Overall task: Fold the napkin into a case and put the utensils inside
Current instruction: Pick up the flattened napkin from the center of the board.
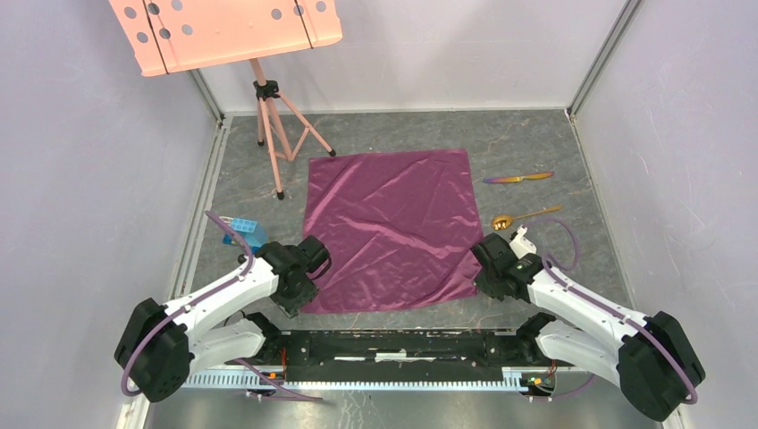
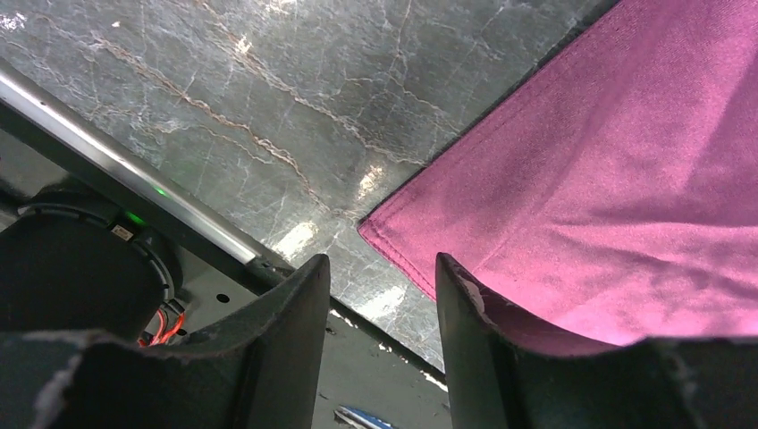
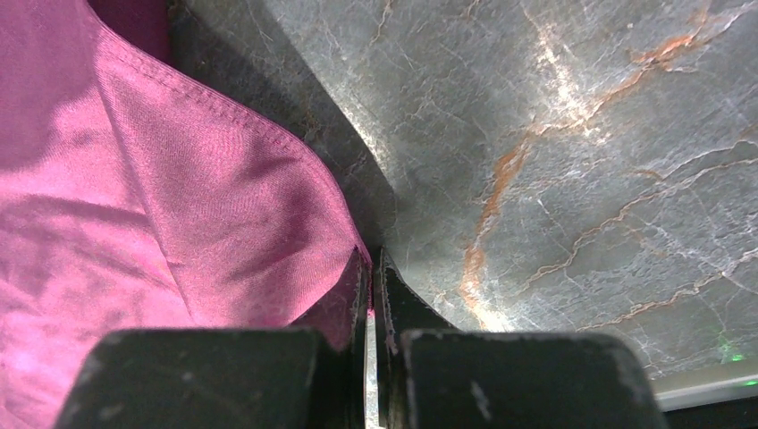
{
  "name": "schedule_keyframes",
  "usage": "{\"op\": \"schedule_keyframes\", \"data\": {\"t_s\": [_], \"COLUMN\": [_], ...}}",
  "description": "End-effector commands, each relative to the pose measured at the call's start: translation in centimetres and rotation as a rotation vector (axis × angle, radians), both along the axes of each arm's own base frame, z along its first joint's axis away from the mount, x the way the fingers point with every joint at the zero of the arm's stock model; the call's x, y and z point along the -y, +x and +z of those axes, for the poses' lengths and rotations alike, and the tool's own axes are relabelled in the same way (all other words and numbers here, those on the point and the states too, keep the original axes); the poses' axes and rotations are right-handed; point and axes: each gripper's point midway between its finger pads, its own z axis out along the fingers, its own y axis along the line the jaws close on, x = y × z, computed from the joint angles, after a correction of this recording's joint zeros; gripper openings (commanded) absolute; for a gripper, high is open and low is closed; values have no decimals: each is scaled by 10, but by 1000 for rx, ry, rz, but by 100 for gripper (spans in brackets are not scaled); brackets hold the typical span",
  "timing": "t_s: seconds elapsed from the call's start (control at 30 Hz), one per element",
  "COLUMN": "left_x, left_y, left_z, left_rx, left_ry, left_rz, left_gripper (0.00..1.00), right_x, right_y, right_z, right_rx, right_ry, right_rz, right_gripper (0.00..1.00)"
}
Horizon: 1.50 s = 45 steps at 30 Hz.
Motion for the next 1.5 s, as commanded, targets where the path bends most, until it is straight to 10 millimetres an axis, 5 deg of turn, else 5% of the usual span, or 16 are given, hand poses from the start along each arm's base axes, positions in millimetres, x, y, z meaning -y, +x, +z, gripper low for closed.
{"op": "schedule_keyframes", "data": {"t_s": [0.0, 0.67, 1.07, 1.27, 1.37, 1.47], "left_x": [-4, -9, -8, -9, -7, -4], "left_y": [10, 14, 25, 30, 38, 59], "left_z": [-4, -18, -14, -12, 7, 57], "left_rx": [50, 73, 152, 232, 309, 489], "left_ry": [33, 60, 33, -9, -59, -125], "left_rz": [56, 108, 147, 161, 147, 93], "left_gripper": [55, 55, 32, 7, 2, 2], "right_x": [17, 15, 12, 12, 5, -9], "right_y": [-13, -14, -13, -10, 3, 32], "right_z": [-14, -11, -6, -5, 6, 37], "right_rx": [-42, -41, -26, -6, 72, 269], "right_ry": [-72, -48, -29, -25, -6, 20], "right_rz": [-4, -13, -17, -5, 53, 185], "right_gripper": [0, 0, 0, 0, 0, 0]}}
